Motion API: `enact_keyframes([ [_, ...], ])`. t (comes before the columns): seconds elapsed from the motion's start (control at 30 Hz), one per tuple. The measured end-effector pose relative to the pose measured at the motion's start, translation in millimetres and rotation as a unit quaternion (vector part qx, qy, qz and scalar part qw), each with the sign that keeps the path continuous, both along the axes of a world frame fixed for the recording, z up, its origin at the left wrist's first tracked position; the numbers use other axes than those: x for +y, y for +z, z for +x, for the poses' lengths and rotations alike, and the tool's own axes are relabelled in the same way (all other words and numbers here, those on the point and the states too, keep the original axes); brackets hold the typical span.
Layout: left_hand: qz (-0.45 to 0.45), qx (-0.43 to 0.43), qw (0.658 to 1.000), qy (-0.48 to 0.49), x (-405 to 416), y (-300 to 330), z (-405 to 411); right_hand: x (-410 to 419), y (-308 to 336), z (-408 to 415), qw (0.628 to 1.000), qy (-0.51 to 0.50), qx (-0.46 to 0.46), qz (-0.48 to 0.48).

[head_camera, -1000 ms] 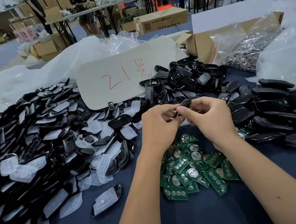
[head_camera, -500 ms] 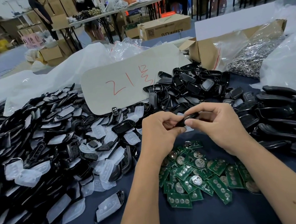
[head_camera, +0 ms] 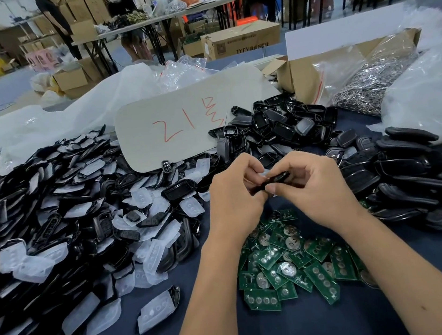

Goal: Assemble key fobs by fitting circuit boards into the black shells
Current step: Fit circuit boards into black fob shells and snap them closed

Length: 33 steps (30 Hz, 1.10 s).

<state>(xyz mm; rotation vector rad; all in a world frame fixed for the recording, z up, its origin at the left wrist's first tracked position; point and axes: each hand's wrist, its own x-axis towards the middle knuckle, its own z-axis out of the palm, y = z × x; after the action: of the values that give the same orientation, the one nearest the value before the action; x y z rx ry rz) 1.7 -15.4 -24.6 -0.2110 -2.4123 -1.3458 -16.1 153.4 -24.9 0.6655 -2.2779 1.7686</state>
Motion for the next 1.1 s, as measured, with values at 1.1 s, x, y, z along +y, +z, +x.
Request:
enact_keyframes([
  [1.1, 0.431, -0.161, 0.880, -0.117, -3, 7, 2, -8, 2, 5, 0.966, 0.019, -0.185, -0.179],
])
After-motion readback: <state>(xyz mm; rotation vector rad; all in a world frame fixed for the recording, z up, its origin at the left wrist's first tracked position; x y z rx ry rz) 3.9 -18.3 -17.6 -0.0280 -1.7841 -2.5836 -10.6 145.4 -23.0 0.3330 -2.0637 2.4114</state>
